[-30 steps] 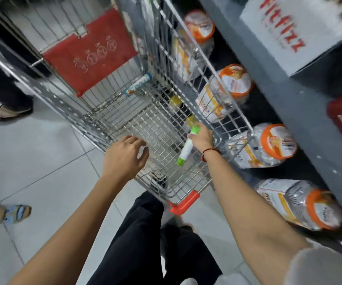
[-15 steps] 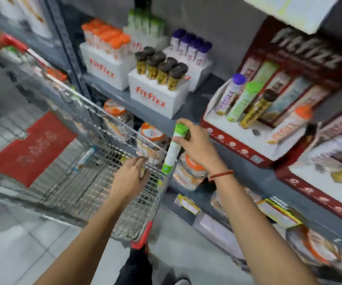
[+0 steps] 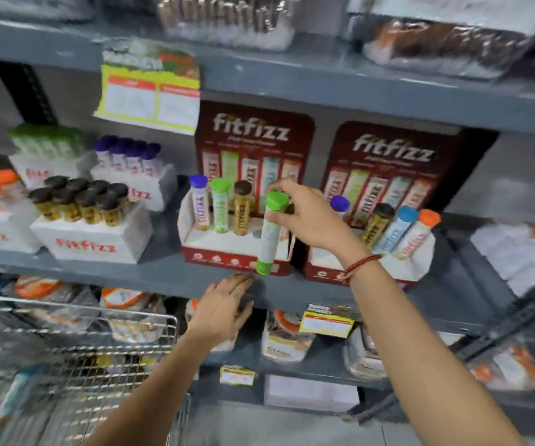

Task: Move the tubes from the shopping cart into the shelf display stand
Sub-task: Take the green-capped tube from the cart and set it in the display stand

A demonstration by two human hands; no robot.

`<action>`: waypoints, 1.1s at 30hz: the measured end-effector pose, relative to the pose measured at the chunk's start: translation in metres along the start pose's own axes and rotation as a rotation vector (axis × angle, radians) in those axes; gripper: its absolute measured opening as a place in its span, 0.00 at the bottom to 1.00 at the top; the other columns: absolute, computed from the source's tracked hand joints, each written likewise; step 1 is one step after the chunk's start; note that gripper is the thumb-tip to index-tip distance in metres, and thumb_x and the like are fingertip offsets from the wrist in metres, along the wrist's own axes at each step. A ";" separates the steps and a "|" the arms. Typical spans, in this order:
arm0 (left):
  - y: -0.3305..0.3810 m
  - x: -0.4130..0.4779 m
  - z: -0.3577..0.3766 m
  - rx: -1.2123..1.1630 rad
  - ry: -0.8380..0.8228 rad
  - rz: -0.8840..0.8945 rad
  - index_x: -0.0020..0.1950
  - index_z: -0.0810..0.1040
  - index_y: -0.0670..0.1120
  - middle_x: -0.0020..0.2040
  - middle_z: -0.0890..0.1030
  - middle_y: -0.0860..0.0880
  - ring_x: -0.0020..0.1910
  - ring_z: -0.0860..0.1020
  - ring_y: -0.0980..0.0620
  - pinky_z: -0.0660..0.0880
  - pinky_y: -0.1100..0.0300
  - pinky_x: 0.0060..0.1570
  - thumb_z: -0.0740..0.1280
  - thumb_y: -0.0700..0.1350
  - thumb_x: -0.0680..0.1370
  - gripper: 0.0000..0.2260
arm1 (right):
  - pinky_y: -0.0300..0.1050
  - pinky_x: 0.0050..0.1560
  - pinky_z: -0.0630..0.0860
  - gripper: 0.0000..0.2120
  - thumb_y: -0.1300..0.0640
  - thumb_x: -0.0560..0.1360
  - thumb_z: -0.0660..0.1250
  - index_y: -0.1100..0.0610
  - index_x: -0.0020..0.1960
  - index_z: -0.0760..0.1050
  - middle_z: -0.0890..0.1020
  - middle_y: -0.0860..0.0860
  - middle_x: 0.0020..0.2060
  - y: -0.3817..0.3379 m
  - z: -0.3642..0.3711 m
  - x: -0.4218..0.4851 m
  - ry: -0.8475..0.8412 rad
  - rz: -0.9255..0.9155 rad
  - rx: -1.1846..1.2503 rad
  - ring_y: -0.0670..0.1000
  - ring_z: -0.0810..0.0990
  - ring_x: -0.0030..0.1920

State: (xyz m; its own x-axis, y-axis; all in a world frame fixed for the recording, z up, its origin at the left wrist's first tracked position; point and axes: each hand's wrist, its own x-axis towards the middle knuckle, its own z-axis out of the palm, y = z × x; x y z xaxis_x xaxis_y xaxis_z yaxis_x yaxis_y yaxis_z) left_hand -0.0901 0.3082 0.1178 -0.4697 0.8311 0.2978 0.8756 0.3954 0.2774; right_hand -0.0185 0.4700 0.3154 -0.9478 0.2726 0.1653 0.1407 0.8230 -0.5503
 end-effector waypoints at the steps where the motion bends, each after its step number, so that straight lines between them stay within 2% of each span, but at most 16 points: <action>1: 0.000 0.001 0.002 0.014 -0.012 0.006 0.61 0.77 0.42 0.57 0.80 0.44 0.52 0.79 0.44 0.75 0.53 0.48 0.58 0.52 0.72 0.22 | 0.43 0.52 0.68 0.20 0.55 0.75 0.67 0.55 0.65 0.70 0.78 0.56 0.60 0.003 -0.006 0.000 0.004 0.005 -0.004 0.57 0.74 0.60; 3: -0.002 0.000 0.007 0.028 -0.032 0.010 0.61 0.77 0.40 0.59 0.79 0.43 0.56 0.78 0.44 0.71 0.53 0.55 0.58 0.52 0.73 0.23 | 0.43 0.49 0.68 0.20 0.55 0.75 0.67 0.55 0.66 0.69 0.79 0.53 0.58 0.008 -0.015 -0.002 0.005 0.021 0.001 0.52 0.75 0.52; 5: -0.005 -0.002 0.010 0.036 -0.048 0.017 0.62 0.76 0.39 0.62 0.77 0.42 0.60 0.76 0.43 0.63 0.53 0.62 0.58 0.52 0.73 0.24 | 0.40 0.44 0.66 0.22 0.55 0.76 0.67 0.55 0.68 0.69 0.79 0.49 0.54 0.012 -0.022 -0.003 0.008 0.043 0.016 0.45 0.69 0.44; 6: -0.005 -0.003 0.011 0.041 -0.053 0.021 0.63 0.76 0.39 0.62 0.77 0.41 0.61 0.75 0.43 0.61 0.54 0.63 0.58 0.52 0.73 0.24 | 0.40 0.47 0.66 0.22 0.55 0.75 0.67 0.55 0.68 0.68 0.78 0.50 0.58 0.015 -0.025 -0.003 0.010 0.050 0.016 0.45 0.68 0.46; 8: -0.006 -0.003 0.010 0.048 -0.070 0.034 0.64 0.75 0.39 0.64 0.76 0.42 0.62 0.74 0.44 0.59 0.54 0.64 0.59 0.52 0.73 0.25 | 0.44 0.57 0.68 0.23 0.55 0.75 0.68 0.54 0.68 0.68 0.74 0.51 0.67 0.017 -0.030 -0.004 0.017 0.064 0.003 0.50 0.73 0.58; 10: -0.009 -0.003 0.010 0.048 -0.091 0.040 0.66 0.73 0.39 0.66 0.74 0.42 0.64 0.72 0.44 0.57 0.55 0.66 0.59 0.53 0.73 0.26 | 0.44 0.62 0.67 0.22 0.57 0.75 0.68 0.53 0.68 0.69 0.73 0.51 0.68 0.018 -0.033 -0.004 0.026 0.072 -0.001 0.53 0.72 0.65; 13: -0.010 -0.005 0.012 0.057 -0.118 0.032 0.68 0.71 0.40 0.67 0.72 0.43 0.65 0.70 0.45 0.53 0.57 0.68 0.59 0.55 0.73 0.28 | 0.42 0.61 0.67 0.22 0.58 0.75 0.68 0.53 0.68 0.69 0.73 0.52 0.67 0.017 -0.034 -0.007 0.051 0.091 0.004 0.53 0.72 0.65; 15: -0.010 -0.005 0.013 0.067 -0.130 0.030 0.68 0.71 0.40 0.68 0.72 0.43 0.66 0.70 0.46 0.51 0.58 0.68 0.59 0.56 0.73 0.28 | 0.44 0.59 0.69 0.21 0.57 0.74 0.69 0.55 0.66 0.71 0.76 0.54 0.64 0.017 -0.034 -0.008 0.075 0.114 -0.017 0.54 0.73 0.64; 19: -0.012 -0.004 0.014 0.092 -0.118 0.042 0.68 0.71 0.41 0.67 0.72 0.44 0.66 0.70 0.46 0.51 0.57 0.68 0.59 0.56 0.73 0.28 | 0.46 0.48 0.75 0.16 0.51 0.68 0.74 0.58 0.51 0.77 0.80 0.53 0.47 0.018 -0.044 -0.014 0.228 0.159 -0.036 0.53 0.77 0.52; 22: -0.013 -0.004 0.015 0.102 -0.102 0.050 0.68 0.71 0.41 0.67 0.73 0.44 0.66 0.70 0.46 0.54 0.55 0.67 0.58 0.57 0.74 0.28 | 0.41 0.41 0.66 0.16 0.50 0.69 0.73 0.60 0.49 0.79 0.76 0.51 0.41 0.020 -0.057 -0.020 0.319 0.200 -0.077 0.48 0.70 0.46; 25: -0.013 -0.005 0.019 0.107 -0.081 0.046 0.68 0.71 0.41 0.67 0.73 0.44 0.65 0.71 0.46 0.54 0.55 0.67 0.58 0.57 0.74 0.28 | 0.42 0.31 0.67 0.18 0.50 0.68 0.74 0.67 0.42 0.80 0.75 0.54 0.33 0.028 -0.066 -0.020 0.360 0.250 -0.123 0.50 0.73 0.40; 27: -0.013 -0.004 0.020 0.106 -0.069 0.044 0.68 0.71 0.41 0.67 0.73 0.44 0.65 0.71 0.46 0.55 0.55 0.67 0.58 0.57 0.74 0.28 | 0.41 0.36 0.71 0.15 0.52 0.68 0.74 0.65 0.43 0.82 0.80 0.55 0.37 0.035 -0.071 -0.019 0.323 0.278 -0.149 0.51 0.77 0.42; 30: -0.013 -0.004 0.020 0.104 -0.063 0.051 0.68 0.71 0.41 0.67 0.73 0.44 0.66 0.70 0.47 0.54 0.56 0.67 0.58 0.57 0.73 0.28 | 0.46 0.51 0.77 0.14 0.54 0.69 0.74 0.60 0.52 0.82 0.82 0.55 0.55 0.044 -0.079 -0.019 0.244 0.293 -0.156 0.56 0.80 0.52; 33: -0.013 -0.005 0.019 0.095 -0.048 0.055 0.68 0.70 0.41 0.67 0.72 0.44 0.67 0.69 0.47 0.51 0.57 0.68 0.58 0.56 0.74 0.28 | 0.46 0.50 0.80 0.19 0.56 0.68 0.76 0.60 0.57 0.80 0.78 0.55 0.61 0.053 -0.086 -0.020 0.177 0.349 -0.089 0.53 0.80 0.47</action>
State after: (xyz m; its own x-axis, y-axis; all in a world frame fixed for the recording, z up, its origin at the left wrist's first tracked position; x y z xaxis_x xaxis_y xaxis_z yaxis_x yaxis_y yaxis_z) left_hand -0.0970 0.3067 0.0955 -0.4169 0.8693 0.2656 0.9076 0.3823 0.1736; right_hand 0.0324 0.5509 0.3533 -0.7759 0.6186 0.1239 0.4768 0.7035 -0.5270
